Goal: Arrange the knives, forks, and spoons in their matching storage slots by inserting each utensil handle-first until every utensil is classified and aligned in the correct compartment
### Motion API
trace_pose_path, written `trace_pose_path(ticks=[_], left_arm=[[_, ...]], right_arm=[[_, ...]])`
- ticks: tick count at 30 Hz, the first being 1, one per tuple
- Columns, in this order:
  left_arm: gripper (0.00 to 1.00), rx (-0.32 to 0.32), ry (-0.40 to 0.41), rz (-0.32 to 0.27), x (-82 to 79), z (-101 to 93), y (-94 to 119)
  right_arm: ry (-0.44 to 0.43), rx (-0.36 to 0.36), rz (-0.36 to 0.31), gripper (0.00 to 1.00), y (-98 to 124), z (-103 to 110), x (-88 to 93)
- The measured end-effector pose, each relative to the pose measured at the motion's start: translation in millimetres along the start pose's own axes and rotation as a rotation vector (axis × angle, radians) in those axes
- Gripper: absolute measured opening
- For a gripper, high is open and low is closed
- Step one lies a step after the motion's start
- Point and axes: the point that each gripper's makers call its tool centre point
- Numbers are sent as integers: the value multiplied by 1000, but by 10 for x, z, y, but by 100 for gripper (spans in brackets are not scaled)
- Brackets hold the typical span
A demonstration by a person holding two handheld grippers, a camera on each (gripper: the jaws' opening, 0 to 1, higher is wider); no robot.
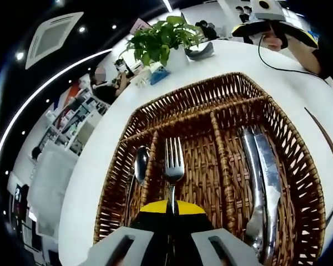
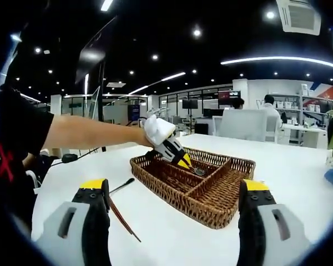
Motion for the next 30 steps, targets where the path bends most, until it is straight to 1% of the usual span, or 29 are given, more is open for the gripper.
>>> trace_pose_path(ticks=[5, 9, 10, 11, 12, 13, 14, 15, 16, 18, 21, 26, 30], left_arm=[[1, 16, 19, -6, 2, 12, -17], [1, 33, 9, -2, 14, -1, -57], [1, 36, 0, 7, 36, -5, -72], [1, 47, -13, 37, 97, -27, -85], [1, 45, -8, 21, 71, -8, -99], [1, 51, -2, 20, 67, -4, -102], [1, 58, -22, 21, 80, -14, -106], [1, 55, -22, 23, 83, -12, -130], [1, 59, -17, 29, 94, -17, -137], [1, 61, -5, 22, 97, -14, -135], [1, 56, -7, 11, 98, -14, -137], [2, 50, -23, 14, 94, -8, -138], [2, 41, -32, -6, 76, 0, -101]], right_arm=[[-5, -3, 4, 99, -15, -7, 14], [3, 2, 17, 99, -19, -22, 44], [3, 2, 18, 99, -19, -24, 45], [1, 5, 18, 99, -17, -29, 47], [0, 6, 17, 99, -16, -32, 47], [-1, 6, 17, 99, -16, -33, 46], [-1, 6, 18, 99, -17, -33, 49], [-1, 7, 20, 99, -19, -33, 54], [0, 6, 22, 99, -24, -30, 61], [1, 3, 26, 99, -31, -21, 74], [2, 0, 30, 99, -42, -12, 85], [3, -1, 38, 99, -46, -18, 107], [-5, -1, 35, 99, -41, -36, 107]])
Point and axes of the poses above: the point that each gripper's makers call its tool centre point, and the gripper's own axes: y roughly backward along the fingers, z roughly to its left, x roughly out of its underside, and after that the axes turned 4 degrees about -z, right-handed
